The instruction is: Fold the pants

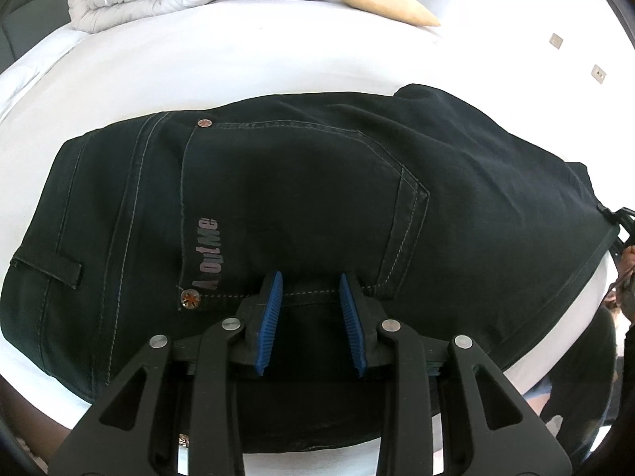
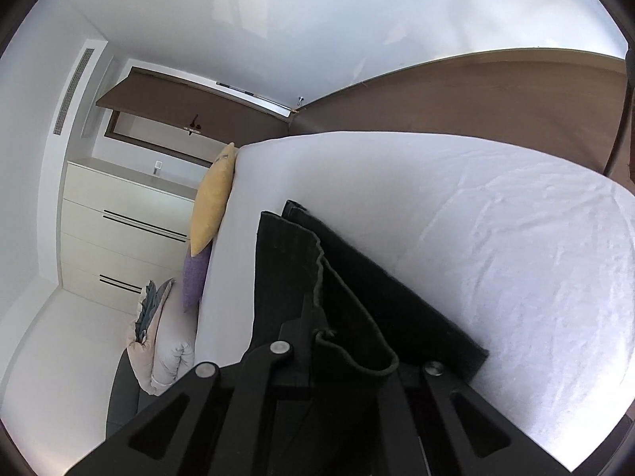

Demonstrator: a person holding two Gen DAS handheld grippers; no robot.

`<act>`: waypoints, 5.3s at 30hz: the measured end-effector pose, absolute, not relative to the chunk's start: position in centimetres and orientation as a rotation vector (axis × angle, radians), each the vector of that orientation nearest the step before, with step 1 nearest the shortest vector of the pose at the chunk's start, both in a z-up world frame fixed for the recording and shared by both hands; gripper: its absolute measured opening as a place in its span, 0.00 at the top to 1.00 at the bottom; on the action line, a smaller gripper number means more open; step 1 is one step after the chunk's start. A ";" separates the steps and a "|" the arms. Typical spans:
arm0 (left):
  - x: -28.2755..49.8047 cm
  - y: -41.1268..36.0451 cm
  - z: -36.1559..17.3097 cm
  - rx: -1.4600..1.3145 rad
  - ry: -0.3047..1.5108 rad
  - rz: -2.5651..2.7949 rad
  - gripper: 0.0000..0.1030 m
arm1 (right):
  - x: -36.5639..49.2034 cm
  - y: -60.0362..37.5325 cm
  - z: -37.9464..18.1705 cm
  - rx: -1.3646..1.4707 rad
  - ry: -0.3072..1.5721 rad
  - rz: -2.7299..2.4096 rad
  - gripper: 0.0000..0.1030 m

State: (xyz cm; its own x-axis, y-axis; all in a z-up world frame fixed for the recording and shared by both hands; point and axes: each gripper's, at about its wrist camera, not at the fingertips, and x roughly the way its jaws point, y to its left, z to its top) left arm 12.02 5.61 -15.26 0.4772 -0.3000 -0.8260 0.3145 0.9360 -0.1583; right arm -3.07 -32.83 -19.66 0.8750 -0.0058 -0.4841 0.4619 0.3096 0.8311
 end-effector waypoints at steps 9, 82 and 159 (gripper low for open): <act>11.0 6.7 -15.2 -0.001 0.983 -0.399 0.72 | -4.1 -32.4 -19.9 1.217 0.428 -0.327 1.00; 9.1 6.3 -15.1 -0.005 0.918 -0.331 0.71 | 12.7 -28.9 -16.7 0.730 0.858 -0.303 1.00; 16.6 22.9 -16.6 -0.310 0.887 -0.513 0.93 | 2.0 -28.3 -16.2 0.785 0.764 -0.287 0.94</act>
